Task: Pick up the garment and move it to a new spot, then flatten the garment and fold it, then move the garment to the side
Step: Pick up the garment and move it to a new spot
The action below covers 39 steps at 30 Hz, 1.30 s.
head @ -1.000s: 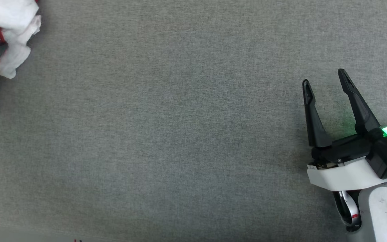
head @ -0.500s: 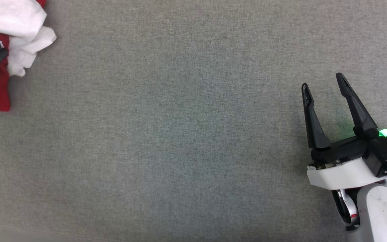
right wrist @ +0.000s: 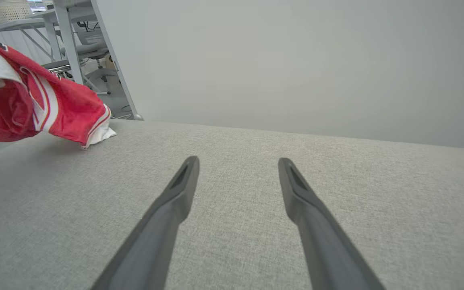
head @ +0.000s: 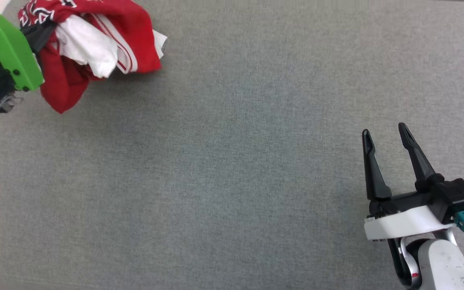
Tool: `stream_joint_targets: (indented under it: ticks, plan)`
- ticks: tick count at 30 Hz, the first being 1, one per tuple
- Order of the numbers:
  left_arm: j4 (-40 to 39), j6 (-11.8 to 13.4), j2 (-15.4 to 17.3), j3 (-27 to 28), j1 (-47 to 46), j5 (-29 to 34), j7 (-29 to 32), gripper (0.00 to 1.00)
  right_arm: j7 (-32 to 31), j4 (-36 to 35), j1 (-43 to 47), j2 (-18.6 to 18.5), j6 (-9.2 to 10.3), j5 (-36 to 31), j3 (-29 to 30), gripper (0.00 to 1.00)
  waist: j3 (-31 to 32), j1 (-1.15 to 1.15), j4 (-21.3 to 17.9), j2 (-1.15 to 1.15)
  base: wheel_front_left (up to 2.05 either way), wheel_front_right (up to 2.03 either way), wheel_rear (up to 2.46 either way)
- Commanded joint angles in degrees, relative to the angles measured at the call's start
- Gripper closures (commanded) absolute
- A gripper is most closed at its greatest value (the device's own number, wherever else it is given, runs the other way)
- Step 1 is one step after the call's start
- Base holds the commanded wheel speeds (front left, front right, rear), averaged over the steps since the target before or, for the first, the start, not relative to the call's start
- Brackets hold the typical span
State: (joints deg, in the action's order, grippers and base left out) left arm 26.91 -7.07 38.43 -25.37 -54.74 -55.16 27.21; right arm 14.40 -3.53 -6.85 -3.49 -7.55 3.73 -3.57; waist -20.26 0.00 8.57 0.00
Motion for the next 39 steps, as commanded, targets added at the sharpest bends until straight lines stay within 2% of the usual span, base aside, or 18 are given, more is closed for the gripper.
stream_joint_targets:
  ticks: [1,7,12,15,16,23,26,29,34,36,39]
  plan:
    - [-1.84,0.65,-0.04,-0.18,1.36,0.59,-0.34,1.0,0.44,0.41,0.68,0.38,0.06,0.67,0.16,0.0,6.4,0.0,-0.82,0.0,0.0,0.0,0.0]
    - [-11.36,3.39,-2.86,-1.41,3.68,0.24,-0.12,1.0,0.57,1.29,2.0,0.58,0.06,2.64,0.24,0.0,10.64,0.0,-3.37,0.0,0.0,0.0,0.0]
    - [-16.49,6.05,-7.49,-3.18,3.71,1.26,-1.56,1.0,0.59,1.01,2.95,0.59,0.06,4.37,0.39,0.0,12.67,0.0,-6.5,0.0,0.0,0.0,0.0]
    - [-17.62,6.6,-10.74,-4.56,3.5,2.02,-3.19,1.0,0.59,0.88,3.4,0.6,0.06,5.01,0.66,0.0,13.22,0.0,-8.52,0.0,0.0,0.0,0.0]
    - [-17.38,6.18,-12.89,-5.71,3.18,2.79,-4.76,1.0,0.59,0.8,3.64,0.6,0.06,5.24,0.92,0.0,13.32,0.0,-10.07,0.0,0.0,0.0,0.0]
    - [-12.85,2.0,-18.19,-12.35,3.28,7.01,-9.96,1.0,0.59,0.51,3.5,0.6,0.06,5.81,1.79,0.0,12.14,0.0,-14.6,0.0,0.0,0.0,0.0]
    - [-10.84,0.28,-17.59,-18.32,3.49,10.89,-10.99,1.0,0.6,0.25,3.07,0.6,0.06,6.19,2.24,0.0,10.87,0.0,-16.08,0.0,0.0,0.0,0.0]
    - [-8.55,-0.3,-16.32,-24.26,4.2,12.42,-11.23,1.0,0.6,0.24,2.62,0.61,0.06,6.55,2.29,0.0,9.63,0.0,-16.98,0.0,0.0,0.0,0.0]
    - [-5.83,-0.39,-10.81,-39.25,2.32,13.69,-12.76,1.0,0.6,0.54,1.96,0.61,0.06,7.04,1.88,0.0,7.89,0.0,-17.56,0.0,0.0,0.0,0.0]
    - [-3.85,-0.4,-9.2,-43.14,0.97,12.86,-14.25,1.0,0.6,0.72,1.67,0.61,0.06,7.13,1.66,0.0,7.43,0.0,-17.47,0.0,0.0,0.0,0.0]
    - [-0.02,-0.4,-7.83,-45.48,-1.53,12.83,-17.16,1.0,0.6,0.84,1.31,0.61,0.06,7.07,1.58,0.0,6.92,0.0,-16.93,0.0,0.0,0.0,0.0]
